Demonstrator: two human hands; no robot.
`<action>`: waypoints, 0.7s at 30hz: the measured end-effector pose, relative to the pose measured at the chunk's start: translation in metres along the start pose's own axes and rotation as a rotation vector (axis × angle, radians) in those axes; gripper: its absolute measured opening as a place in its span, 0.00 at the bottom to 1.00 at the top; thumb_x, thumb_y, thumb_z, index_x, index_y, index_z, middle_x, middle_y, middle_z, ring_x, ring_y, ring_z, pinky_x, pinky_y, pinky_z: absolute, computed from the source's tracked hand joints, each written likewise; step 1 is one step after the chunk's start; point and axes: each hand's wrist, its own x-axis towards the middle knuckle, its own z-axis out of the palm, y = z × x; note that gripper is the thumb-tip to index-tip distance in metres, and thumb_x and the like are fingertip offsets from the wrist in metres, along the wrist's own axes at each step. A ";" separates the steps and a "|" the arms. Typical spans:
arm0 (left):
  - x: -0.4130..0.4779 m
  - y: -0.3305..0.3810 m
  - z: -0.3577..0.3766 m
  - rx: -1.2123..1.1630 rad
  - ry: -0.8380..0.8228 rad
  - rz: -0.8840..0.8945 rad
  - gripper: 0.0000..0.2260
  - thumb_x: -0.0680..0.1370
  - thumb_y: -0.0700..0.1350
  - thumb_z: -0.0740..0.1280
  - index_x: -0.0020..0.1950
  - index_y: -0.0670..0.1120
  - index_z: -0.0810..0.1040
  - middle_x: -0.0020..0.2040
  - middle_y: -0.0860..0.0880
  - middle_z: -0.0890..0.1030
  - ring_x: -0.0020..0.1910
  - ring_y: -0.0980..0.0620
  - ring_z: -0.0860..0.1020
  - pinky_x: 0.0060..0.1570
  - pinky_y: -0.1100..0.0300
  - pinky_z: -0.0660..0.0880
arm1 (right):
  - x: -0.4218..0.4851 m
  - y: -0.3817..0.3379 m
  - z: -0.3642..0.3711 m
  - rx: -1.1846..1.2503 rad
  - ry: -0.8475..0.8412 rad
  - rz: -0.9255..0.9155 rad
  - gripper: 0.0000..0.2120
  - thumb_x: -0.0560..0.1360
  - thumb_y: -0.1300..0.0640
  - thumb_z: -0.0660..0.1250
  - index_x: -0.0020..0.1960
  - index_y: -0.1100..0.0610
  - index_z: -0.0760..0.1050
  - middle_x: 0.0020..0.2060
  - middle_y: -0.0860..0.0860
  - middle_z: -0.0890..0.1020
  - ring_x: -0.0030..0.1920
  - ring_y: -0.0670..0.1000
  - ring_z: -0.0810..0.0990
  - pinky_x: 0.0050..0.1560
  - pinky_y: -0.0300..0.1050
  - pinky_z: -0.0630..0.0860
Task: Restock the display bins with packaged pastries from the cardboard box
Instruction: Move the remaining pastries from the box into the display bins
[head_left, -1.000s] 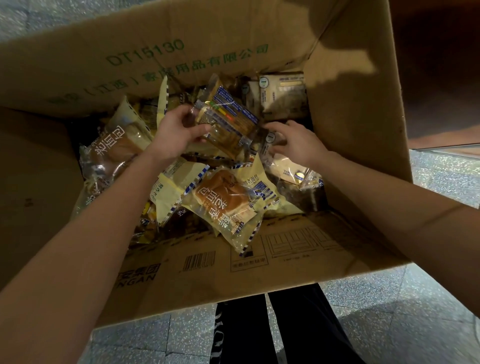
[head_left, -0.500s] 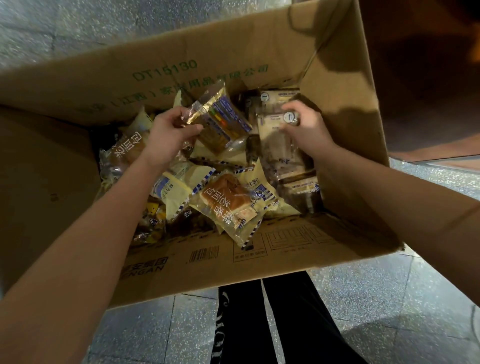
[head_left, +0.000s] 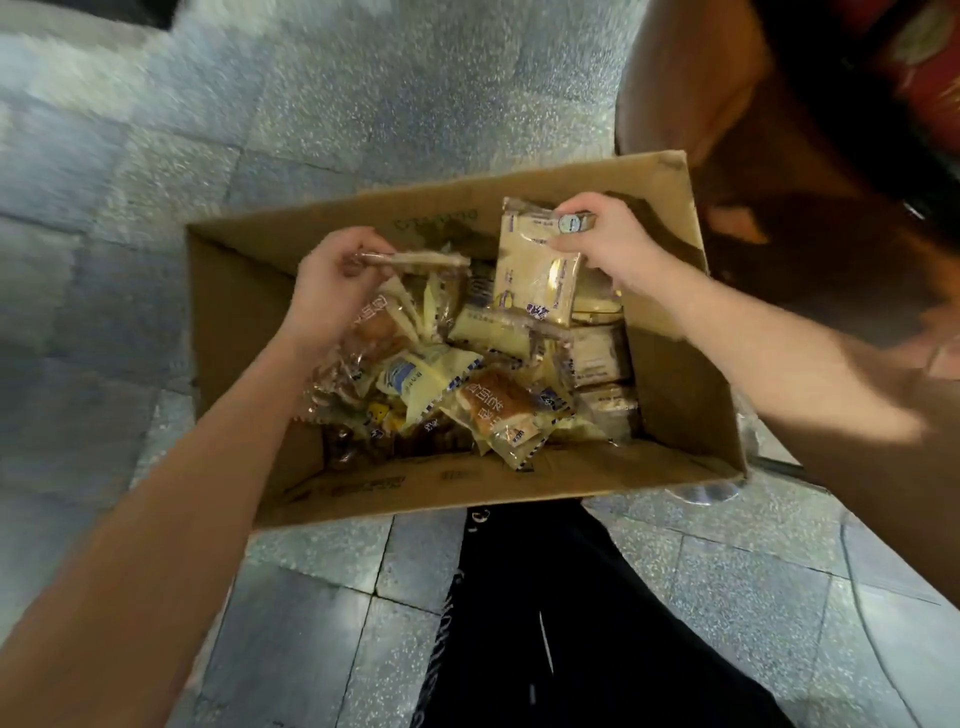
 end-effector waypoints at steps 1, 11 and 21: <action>-0.007 0.006 -0.009 -0.003 0.001 -0.004 0.09 0.77 0.34 0.69 0.49 0.49 0.81 0.57 0.54 0.77 0.58 0.53 0.78 0.59 0.56 0.77 | -0.005 -0.012 -0.001 0.003 -0.013 -0.017 0.19 0.73 0.59 0.73 0.63 0.55 0.75 0.58 0.52 0.77 0.50 0.48 0.79 0.42 0.36 0.73; -0.085 0.054 -0.087 -0.040 0.075 -0.076 0.07 0.75 0.46 0.74 0.51 0.48 0.81 0.49 0.51 0.83 0.50 0.56 0.80 0.53 0.62 0.76 | -0.047 -0.122 0.014 -0.027 -0.154 -0.149 0.20 0.74 0.56 0.73 0.65 0.49 0.74 0.60 0.48 0.75 0.48 0.45 0.76 0.50 0.44 0.75; -0.163 0.068 -0.145 -0.057 0.377 -0.127 0.02 0.74 0.41 0.73 0.43 0.44 0.81 0.50 0.50 0.81 0.52 0.51 0.80 0.59 0.48 0.77 | -0.077 -0.230 0.066 -0.050 -0.342 -0.229 0.19 0.73 0.60 0.72 0.62 0.51 0.72 0.52 0.49 0.77 0.51 0.51 0.79 0.40 0.40 0.74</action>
